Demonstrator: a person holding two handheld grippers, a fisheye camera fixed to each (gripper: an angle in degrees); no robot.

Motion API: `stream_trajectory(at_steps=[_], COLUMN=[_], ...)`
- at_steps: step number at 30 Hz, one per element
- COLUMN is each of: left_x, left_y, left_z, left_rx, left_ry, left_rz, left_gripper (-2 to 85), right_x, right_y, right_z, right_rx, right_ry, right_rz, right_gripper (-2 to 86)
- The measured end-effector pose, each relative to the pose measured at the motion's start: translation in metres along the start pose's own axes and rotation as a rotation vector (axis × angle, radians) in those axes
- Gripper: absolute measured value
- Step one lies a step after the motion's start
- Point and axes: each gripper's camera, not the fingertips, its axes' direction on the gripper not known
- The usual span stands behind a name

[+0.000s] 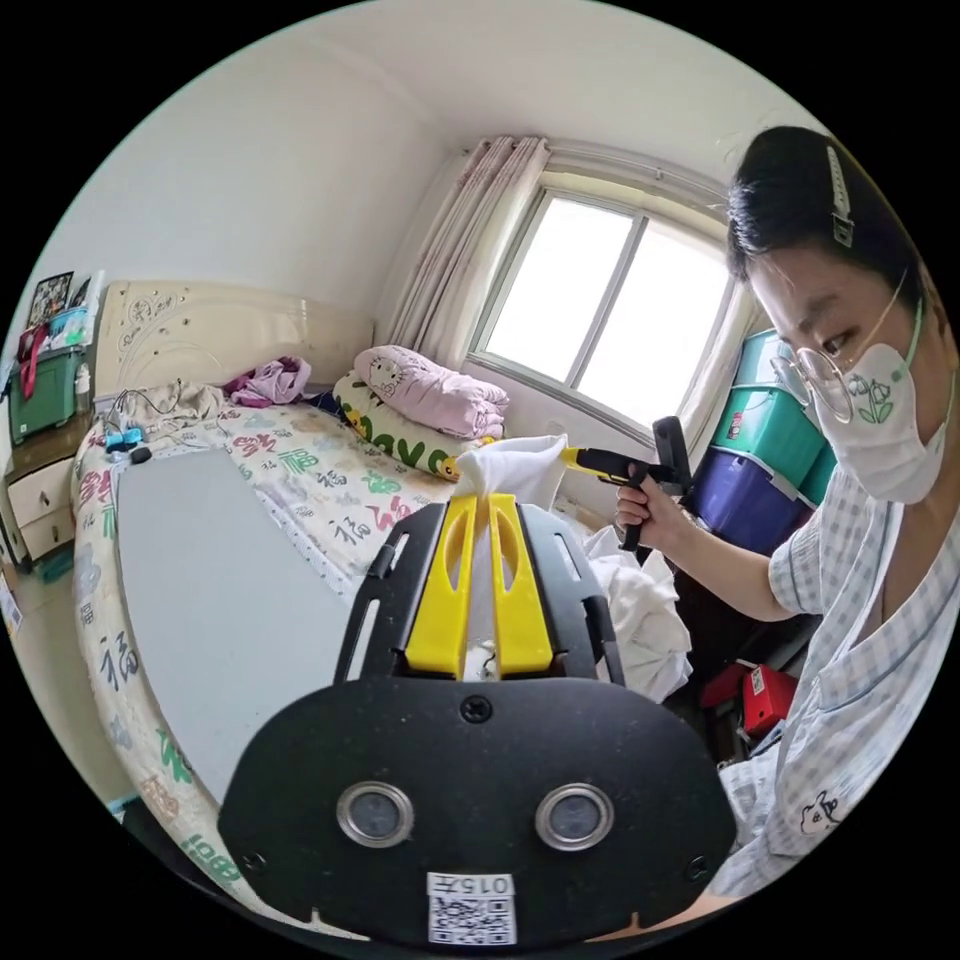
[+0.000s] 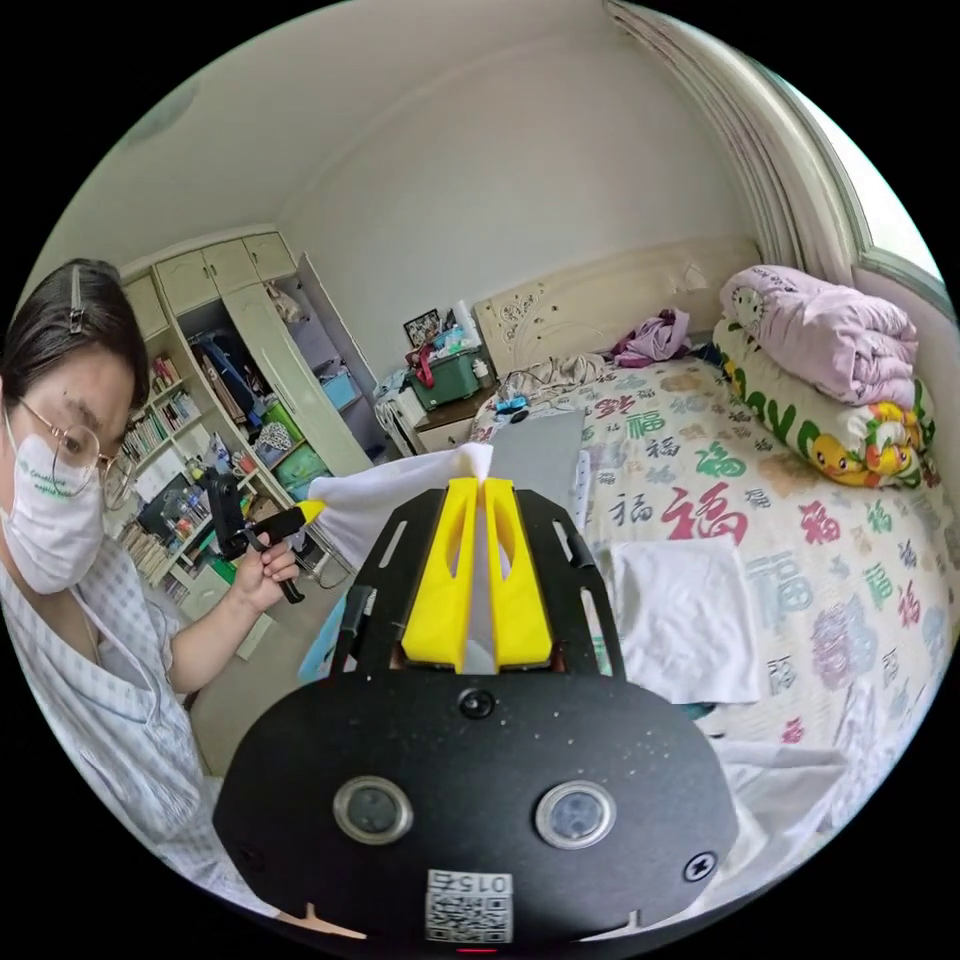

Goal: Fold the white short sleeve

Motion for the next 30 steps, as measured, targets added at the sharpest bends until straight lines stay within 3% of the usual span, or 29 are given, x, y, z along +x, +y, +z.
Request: stream_trajectory(at_steps=[12,19,30], left_x=[0.065,0.071,-0.044], left_y=[0.003,0.002,0.022], left_z=[0.187,0.254,0.400], left_rx=[-0.086,-0.119,-0.256], left_ry=[0.113,0.123,-0.119], left_rz=[-0.040,-0.053,-0.208], left_gripper=[-0.1,-0.1,0.0], right_x=[0.119,0.154,0.240], right_y=[-0.015,-0.024,-0.070], right_z=[-0.095,-0.105,0.082], right_rx=[-0.087,-0.097,-0.378], right_ry=[0.029,0.023,0.195], right_rz=[0.028,0.067,-0.033], right_gripper=[0.1,0.3,0.4])
